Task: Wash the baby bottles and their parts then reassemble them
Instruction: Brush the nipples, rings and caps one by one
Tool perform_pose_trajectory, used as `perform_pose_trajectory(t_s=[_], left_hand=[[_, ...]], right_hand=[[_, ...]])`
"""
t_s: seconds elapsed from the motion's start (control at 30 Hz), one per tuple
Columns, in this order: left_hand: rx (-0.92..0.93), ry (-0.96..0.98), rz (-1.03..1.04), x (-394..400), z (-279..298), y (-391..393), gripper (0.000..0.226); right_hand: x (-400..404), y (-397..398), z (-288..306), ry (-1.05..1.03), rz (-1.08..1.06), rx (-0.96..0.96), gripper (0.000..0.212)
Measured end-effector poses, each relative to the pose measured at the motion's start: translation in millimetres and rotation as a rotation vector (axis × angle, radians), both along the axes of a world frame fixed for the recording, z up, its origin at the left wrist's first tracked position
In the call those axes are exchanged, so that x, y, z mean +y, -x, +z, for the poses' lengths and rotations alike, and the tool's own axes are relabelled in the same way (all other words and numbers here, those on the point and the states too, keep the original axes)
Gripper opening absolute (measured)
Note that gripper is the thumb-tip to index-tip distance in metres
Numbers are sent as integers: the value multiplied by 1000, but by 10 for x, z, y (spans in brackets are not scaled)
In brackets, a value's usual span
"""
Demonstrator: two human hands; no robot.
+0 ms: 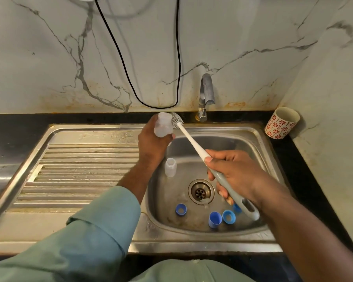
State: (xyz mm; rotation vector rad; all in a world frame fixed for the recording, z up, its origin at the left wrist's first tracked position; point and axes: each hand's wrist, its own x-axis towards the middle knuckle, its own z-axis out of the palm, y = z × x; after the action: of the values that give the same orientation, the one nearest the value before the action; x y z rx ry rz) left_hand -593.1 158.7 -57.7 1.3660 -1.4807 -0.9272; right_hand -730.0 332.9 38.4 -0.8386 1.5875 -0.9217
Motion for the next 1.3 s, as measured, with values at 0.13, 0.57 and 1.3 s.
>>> perform_pose_trajectory(t_s=[0.13, 0.57, 1.3], left_hand=[[27, -29, 58, -97, -10, 6, 65], [-21, -139, -92, -210, -105, 63, 70], [66, -184, -98, -234, -143, 137, 59]], right_hand=[[-13, 16, 0, -10, 29, -32, 37], [-49, 67, -82, -8, -26, -25, 36], [-139, 44, -182, -14, -43, -70, 38]])
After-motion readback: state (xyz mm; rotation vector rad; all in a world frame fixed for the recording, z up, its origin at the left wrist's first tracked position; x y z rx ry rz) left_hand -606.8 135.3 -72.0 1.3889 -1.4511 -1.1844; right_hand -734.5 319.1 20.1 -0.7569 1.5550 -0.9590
